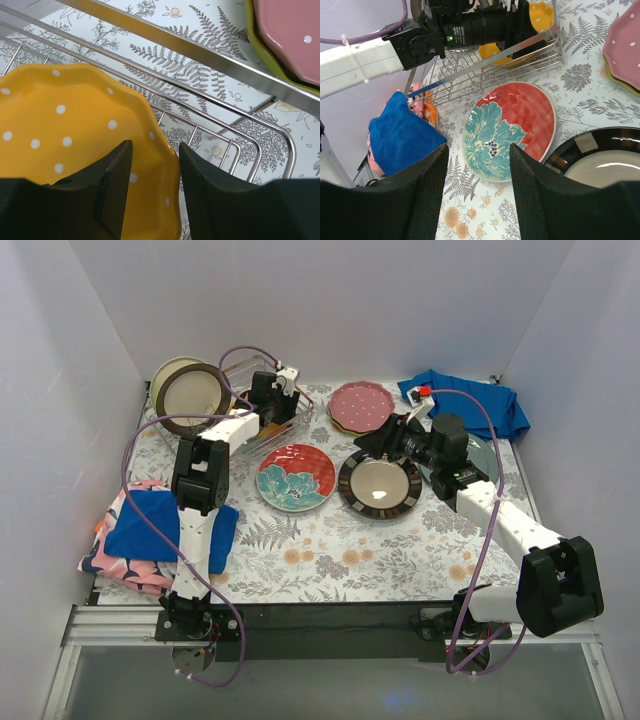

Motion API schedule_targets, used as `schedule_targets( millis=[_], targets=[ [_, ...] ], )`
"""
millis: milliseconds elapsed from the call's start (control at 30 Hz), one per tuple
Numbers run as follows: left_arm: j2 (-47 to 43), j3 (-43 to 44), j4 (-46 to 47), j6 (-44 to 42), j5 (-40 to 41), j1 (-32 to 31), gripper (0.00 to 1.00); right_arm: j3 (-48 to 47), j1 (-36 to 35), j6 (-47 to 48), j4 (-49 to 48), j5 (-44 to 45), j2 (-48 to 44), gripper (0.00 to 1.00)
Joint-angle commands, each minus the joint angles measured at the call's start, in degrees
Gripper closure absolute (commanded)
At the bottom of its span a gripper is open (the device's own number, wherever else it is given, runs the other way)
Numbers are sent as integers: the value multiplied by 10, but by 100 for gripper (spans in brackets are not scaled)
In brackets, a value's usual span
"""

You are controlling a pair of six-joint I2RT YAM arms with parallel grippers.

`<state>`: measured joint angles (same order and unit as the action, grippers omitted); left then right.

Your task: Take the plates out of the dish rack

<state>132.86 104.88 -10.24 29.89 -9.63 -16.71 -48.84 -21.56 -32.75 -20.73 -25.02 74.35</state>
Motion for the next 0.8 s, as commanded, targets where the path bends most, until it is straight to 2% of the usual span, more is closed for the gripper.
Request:
schedule_targets(
  millis=[0,267,400,633,700,767],
  targets=[
    [4,9,14,6,29,-9,60,8,-3,9,-18,8,-14,42],
    [16,-1,35,-9,53,-17,67,9,-4,13,-14,15,-19,42],
    [22,0,35,-12,60,-18,78,9,-4,15,-12,15,-22,42],
    [20,1,34,-26,61,-23,90,9,-4,16,-11,17,-25,42],
    [21,1,34,-28,71,-23,90,9,-3,16,-11,17,-25,42],
    [31,12,31,-26,84,-24,82,9,-3,16,-10,18,-26,42]
  ],
)
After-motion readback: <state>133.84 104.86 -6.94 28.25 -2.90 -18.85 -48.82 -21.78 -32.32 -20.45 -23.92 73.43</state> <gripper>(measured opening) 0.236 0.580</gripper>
